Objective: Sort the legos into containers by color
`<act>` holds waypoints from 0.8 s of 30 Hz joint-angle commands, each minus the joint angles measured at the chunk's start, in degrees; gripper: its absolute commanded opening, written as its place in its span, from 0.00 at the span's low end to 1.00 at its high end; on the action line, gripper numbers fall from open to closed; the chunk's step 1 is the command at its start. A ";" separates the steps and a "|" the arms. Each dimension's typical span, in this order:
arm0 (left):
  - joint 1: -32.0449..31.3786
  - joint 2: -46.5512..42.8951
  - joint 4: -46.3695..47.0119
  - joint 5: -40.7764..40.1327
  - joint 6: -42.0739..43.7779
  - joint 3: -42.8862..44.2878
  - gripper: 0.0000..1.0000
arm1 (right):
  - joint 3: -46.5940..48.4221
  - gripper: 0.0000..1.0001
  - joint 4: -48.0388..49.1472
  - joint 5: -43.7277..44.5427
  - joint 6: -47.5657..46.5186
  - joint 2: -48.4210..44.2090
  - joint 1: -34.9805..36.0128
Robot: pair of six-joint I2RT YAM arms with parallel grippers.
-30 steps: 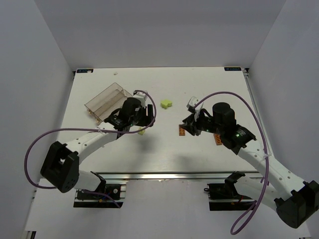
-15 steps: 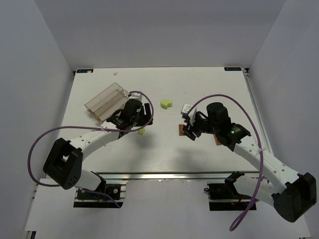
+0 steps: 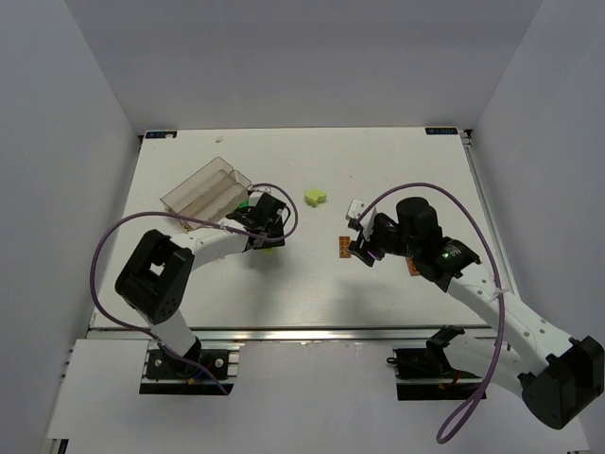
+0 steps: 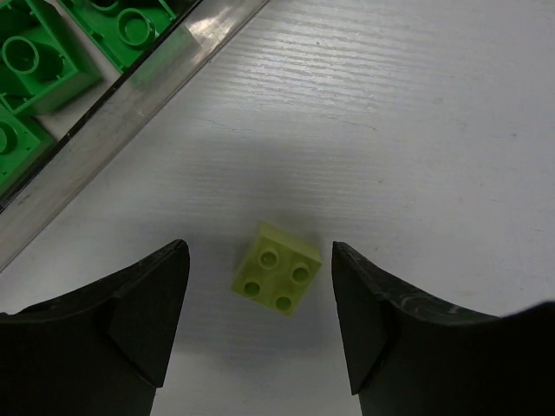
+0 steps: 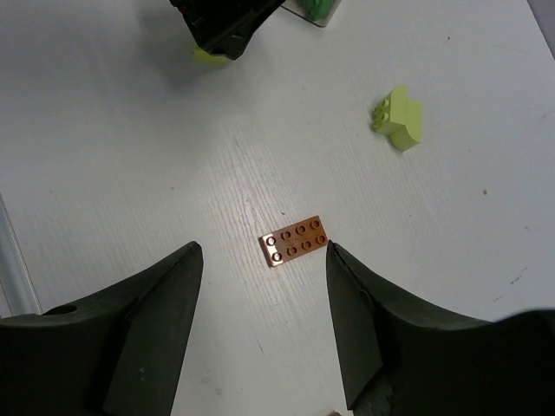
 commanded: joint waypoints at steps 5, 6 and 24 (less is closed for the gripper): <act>-0.33 -0.56 -1.66 -0.48 4.75 2.84 0.76 | 0.21 0.65 1.12 -1.98 0.20 -2.46 -0.29; -0.33 -0.38 -1.57 0.31 5.45 3.01 0.76 | 0.21 0.65 1.12 -2.07 0.20 -2.55 -0.29; -0.33 2.78 -1.84 7.17 9.94 3.80 0.68 | 0.82 0.68 -0.20 -5.06 0.47 -4.30 0.50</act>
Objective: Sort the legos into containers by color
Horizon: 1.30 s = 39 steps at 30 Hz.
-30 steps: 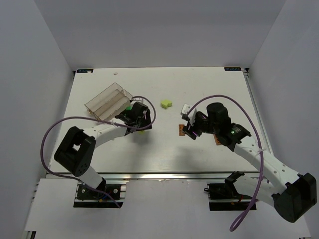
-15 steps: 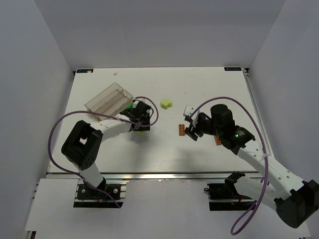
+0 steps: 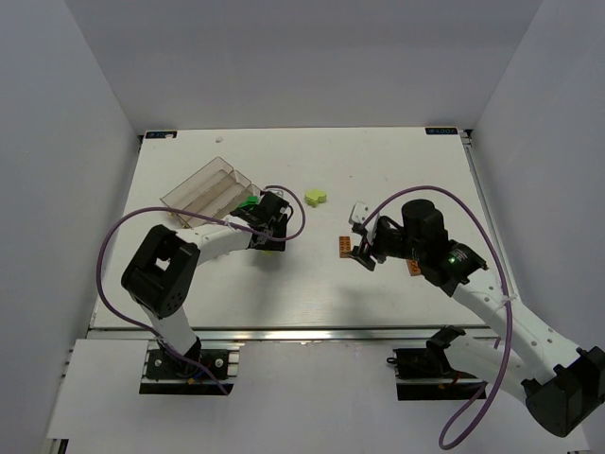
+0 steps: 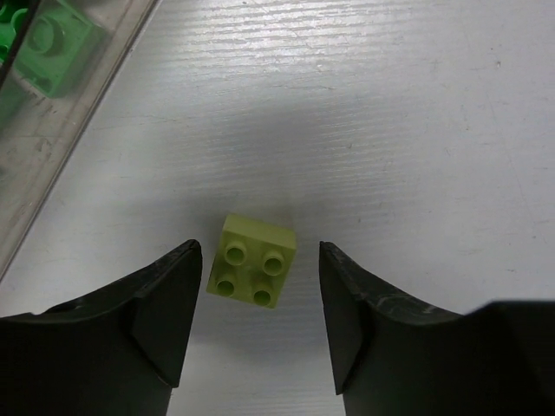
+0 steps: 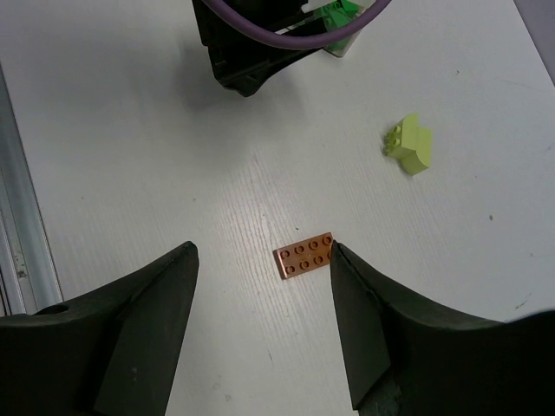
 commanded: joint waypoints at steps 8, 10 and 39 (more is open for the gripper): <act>-0.33 -0.21 -0.35 2.19 0.06 1.22 0.57 | 0.47 0.68 0.81 -0.73 0.40 -1.36 0.42; -0.24 -0.21 -0.35 2.11 -0.03 1.13 0.53 | 0.47 0.68 0.89 -0.81 0.49 -1.44 0.42; 13.55 -12.16 5.88 10.64 9.46 10.53 0.01 | 0.47 0.69 0.45 -3.36 0.75 -1.01 0.59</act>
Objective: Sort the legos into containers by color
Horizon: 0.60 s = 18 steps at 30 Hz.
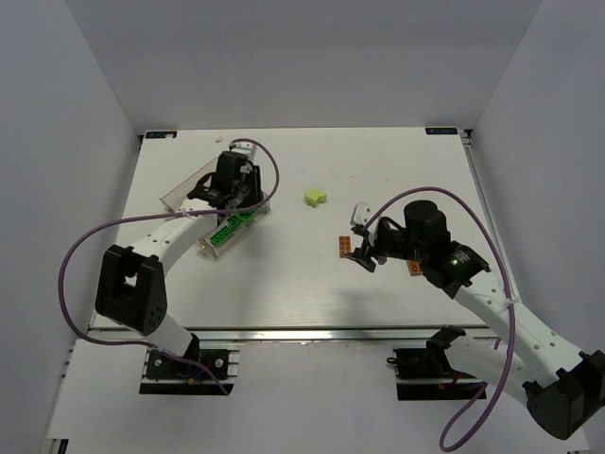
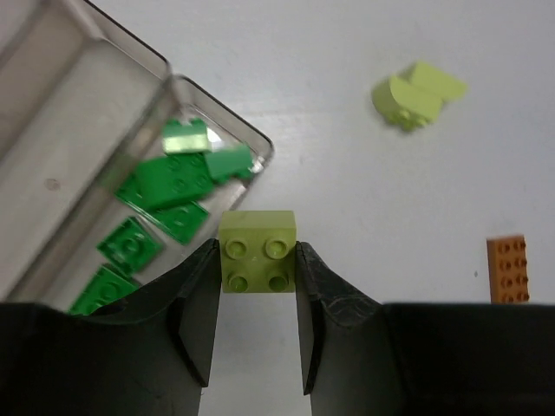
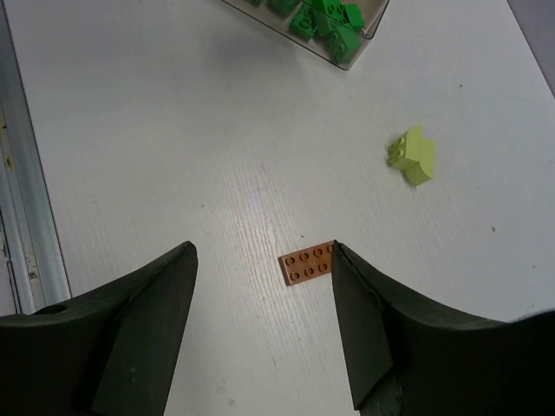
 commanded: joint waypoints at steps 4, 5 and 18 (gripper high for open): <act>4.12 -2.05 3.03 -4.01 2.49 5.87 0.08 | 0.74 0.71 0.17 -2.21 0.51 0.64 0.70; 4.91 -1.61 3.03 -4.53 2.93 7.01 0.08 | 0.82 0.71 0.08 -2.30 0.51 0.64 0.70; 12.21 7.36 2.60 -7.44 4.17 10.00 0.34 | 0.82 0.72 -0.10 -2.91 0.42 0.37 0.79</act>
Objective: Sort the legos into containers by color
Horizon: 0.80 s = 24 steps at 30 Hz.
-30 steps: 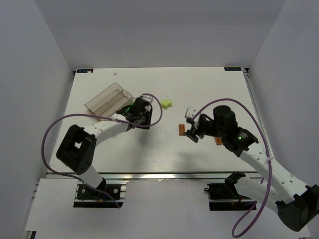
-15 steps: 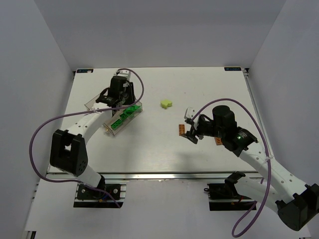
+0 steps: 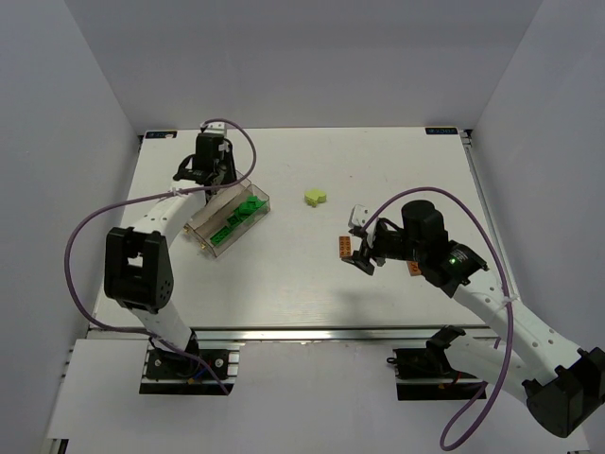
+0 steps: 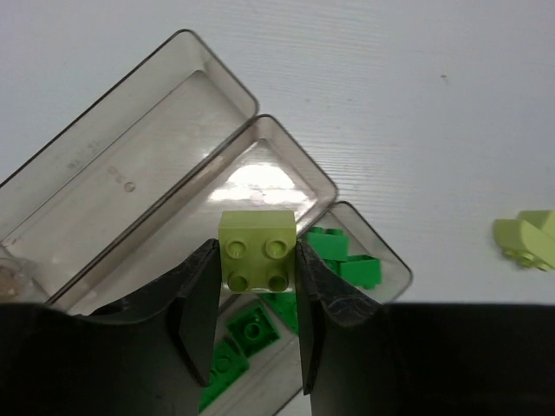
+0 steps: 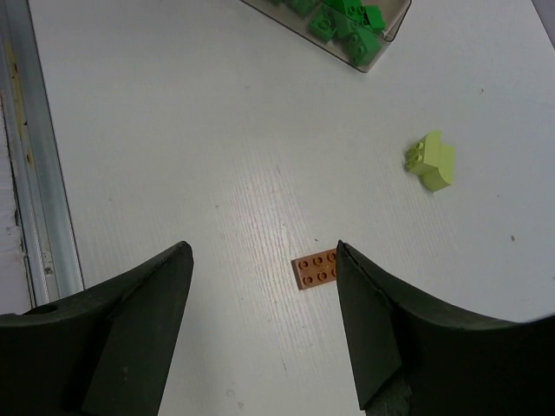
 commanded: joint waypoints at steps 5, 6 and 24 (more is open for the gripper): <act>3.34 1.75 0.21 -0.91 0.17 1.31 0.39 | 0.83 0.73 0.27 -0.94 0.40 -0.35 0.42; 3.52 2.36 0.30 -0.64 0.08 1.05 0.41 | 0.83 0.73 0.36 -0.94 0.40 -0.35 0.42; 4.76 4.13 -0.06 0.32 -1.76 0.70 0.64 | 0.82 0.74 0.27 -0.51 0.14 -0.35 0.51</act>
